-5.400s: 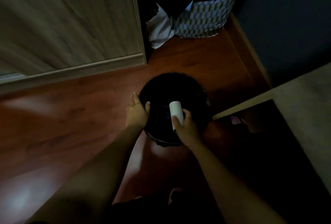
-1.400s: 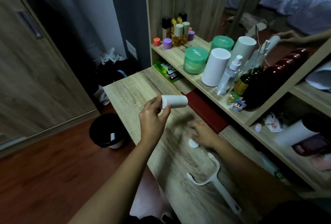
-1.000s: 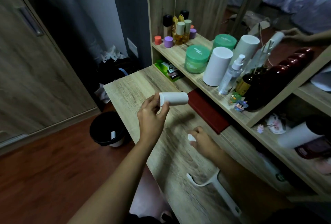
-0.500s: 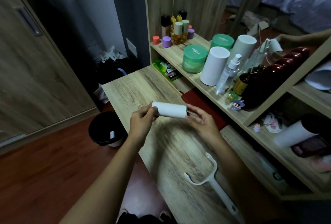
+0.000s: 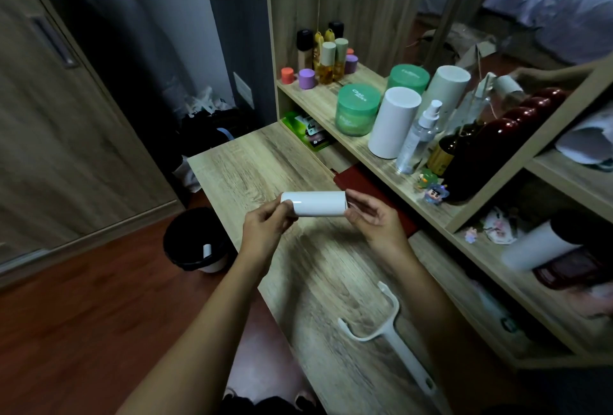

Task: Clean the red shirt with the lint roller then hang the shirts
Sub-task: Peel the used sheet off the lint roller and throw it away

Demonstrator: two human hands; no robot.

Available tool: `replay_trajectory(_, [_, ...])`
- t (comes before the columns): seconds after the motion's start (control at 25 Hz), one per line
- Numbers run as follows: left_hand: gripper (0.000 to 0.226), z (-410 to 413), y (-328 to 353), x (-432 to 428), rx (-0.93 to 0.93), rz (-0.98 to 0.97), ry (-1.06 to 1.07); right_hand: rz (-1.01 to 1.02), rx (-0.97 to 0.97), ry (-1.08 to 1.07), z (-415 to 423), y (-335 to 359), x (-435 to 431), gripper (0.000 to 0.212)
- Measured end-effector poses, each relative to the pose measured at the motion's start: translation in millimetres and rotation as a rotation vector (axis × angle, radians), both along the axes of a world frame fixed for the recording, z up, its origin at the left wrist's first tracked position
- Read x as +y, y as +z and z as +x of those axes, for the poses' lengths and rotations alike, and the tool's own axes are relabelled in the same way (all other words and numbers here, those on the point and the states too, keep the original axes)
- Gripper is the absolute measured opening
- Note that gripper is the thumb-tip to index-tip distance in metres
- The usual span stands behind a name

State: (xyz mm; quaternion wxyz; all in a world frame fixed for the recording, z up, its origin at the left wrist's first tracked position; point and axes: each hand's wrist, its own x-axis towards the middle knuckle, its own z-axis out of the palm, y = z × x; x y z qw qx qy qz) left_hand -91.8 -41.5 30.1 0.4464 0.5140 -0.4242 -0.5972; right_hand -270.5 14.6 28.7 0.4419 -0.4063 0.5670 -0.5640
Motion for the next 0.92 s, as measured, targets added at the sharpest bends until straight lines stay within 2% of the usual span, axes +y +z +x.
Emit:
replay_trajectory(0.24, [0.017, 0.5, 0.3, 1.1, 0.094, 0.053, 0.044, -0.024, -0.013, -0.005, 4.0, -0.6, -1.5, 0.036])
replay_trajectory(0.44, [0.027, -0.8, -6.6, 2.0, 0.145, 0.063, 0.031, -0.051, -0.011, -0.091, 10.9, -2.7, -1.3, 0.032])
replay_trajectory(0.76, [0.029, -4.5, -7.8, 6.2, 0.156, 0.057, 0.041, -0.052, 0.246, -0.201, 19.6, -8.5, 0.7, 0.029])
replay_trajectory(0.92, [0.031, -11.6, -4.9, 3.7, 0.181, 0.078, 0.083, -0.096, 0.252, -0.199, 23.5, -10.1, 1.9, 0.029])
